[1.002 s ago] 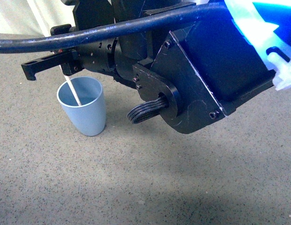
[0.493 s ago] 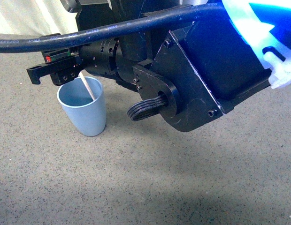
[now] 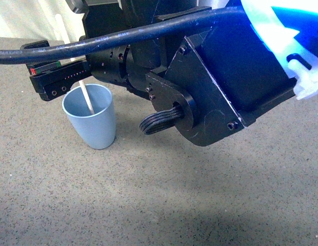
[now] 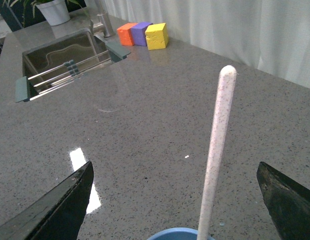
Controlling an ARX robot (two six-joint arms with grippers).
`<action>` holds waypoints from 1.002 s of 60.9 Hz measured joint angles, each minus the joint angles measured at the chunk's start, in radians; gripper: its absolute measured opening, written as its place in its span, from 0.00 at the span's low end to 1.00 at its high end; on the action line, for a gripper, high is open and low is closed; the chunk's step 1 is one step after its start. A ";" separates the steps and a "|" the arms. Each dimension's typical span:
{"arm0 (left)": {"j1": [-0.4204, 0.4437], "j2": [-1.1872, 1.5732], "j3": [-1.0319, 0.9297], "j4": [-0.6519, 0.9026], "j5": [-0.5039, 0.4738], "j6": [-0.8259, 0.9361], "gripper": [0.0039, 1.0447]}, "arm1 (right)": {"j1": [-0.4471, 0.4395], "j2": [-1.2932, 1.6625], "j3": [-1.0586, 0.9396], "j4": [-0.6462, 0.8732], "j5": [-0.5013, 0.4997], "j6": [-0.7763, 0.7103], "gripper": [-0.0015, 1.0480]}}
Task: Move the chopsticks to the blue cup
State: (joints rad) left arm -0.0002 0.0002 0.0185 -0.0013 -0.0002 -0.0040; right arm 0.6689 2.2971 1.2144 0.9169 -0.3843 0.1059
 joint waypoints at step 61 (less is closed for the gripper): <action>0.000 0.000 0.000 0.000 0.000 0.000 0.94 | -0.415 -0.513 -0.568 0.001 0.484 -0.029 0.91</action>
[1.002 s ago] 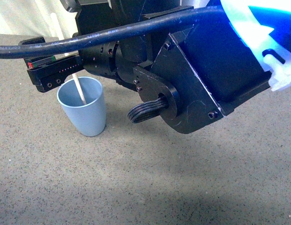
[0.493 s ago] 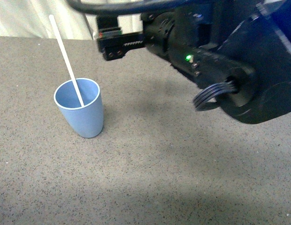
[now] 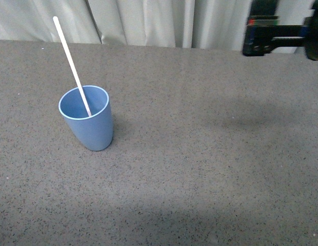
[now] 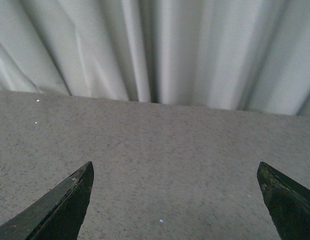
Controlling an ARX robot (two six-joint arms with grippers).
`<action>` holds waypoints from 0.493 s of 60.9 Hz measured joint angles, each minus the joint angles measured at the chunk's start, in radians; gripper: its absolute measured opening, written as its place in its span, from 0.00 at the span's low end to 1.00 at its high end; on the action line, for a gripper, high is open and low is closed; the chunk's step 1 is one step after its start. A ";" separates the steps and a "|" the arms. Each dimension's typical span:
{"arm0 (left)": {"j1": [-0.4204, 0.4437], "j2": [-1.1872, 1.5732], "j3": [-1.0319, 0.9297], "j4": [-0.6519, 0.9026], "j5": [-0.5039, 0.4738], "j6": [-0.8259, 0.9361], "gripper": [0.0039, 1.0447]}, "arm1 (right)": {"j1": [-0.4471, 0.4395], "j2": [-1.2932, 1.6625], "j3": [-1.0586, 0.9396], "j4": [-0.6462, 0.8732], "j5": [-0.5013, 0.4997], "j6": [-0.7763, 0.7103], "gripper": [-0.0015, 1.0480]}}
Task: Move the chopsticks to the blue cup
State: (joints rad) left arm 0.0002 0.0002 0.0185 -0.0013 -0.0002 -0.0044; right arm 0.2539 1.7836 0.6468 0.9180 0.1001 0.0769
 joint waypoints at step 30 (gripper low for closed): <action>0.000 0.000 0.000 0.000 0.000 0.000 0.94 | -0.106 -0.293 -0.286 0.085 0.018 -0.015 0.83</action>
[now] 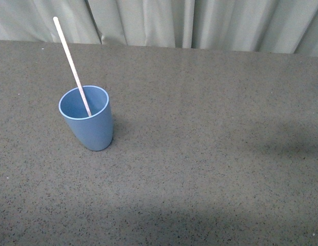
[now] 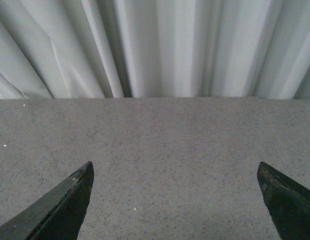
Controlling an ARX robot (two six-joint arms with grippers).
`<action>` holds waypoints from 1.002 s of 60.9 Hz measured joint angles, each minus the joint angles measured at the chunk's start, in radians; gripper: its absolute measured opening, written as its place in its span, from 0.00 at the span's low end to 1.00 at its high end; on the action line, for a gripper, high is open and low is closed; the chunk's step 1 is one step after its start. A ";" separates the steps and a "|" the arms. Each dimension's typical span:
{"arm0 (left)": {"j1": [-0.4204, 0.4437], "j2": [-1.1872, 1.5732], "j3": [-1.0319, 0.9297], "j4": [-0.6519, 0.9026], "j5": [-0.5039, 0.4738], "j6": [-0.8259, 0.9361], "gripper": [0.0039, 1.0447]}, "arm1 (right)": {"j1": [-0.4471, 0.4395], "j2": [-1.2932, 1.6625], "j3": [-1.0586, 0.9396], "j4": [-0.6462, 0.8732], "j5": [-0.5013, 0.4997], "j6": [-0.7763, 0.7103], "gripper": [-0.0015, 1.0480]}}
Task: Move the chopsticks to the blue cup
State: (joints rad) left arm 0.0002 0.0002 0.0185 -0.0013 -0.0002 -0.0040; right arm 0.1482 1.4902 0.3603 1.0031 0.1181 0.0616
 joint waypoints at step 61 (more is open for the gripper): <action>0.000 0.000 0.000 0.000 0.000 0.000 0.94 | -0.146 -0.777 -0.349 -0.315 -0.116 -0.061 0.01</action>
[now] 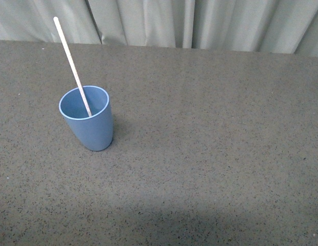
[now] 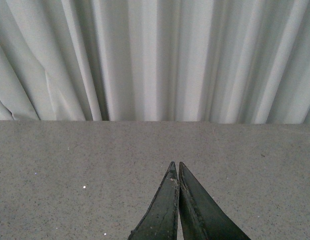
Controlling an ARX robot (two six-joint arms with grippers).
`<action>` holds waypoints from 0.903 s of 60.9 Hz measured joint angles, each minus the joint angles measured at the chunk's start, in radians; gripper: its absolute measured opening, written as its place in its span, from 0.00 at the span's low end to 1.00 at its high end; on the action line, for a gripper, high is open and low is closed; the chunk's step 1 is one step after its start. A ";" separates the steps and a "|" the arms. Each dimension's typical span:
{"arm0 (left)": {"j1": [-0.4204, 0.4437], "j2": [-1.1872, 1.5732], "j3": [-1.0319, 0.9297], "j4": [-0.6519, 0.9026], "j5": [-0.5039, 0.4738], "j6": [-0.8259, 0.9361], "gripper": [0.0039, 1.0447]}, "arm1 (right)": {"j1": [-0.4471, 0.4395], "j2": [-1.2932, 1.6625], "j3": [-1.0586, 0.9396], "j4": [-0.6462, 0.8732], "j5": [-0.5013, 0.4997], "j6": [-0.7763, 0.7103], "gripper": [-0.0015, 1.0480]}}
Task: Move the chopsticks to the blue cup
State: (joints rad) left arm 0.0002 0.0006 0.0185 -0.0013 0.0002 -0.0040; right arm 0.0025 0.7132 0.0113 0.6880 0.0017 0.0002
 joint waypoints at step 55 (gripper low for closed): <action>0.000 0.000 0.000 0.000 0.000 0.000 0.94 | 0.000 -0.497 -0.007 -0.468 0.000 0.000 0.01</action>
State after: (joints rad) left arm 0.0002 0.0006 0.0185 -0.0013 0.0002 -0.0040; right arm 0.0025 0.2161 0.0044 0.2195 0.0013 0.0002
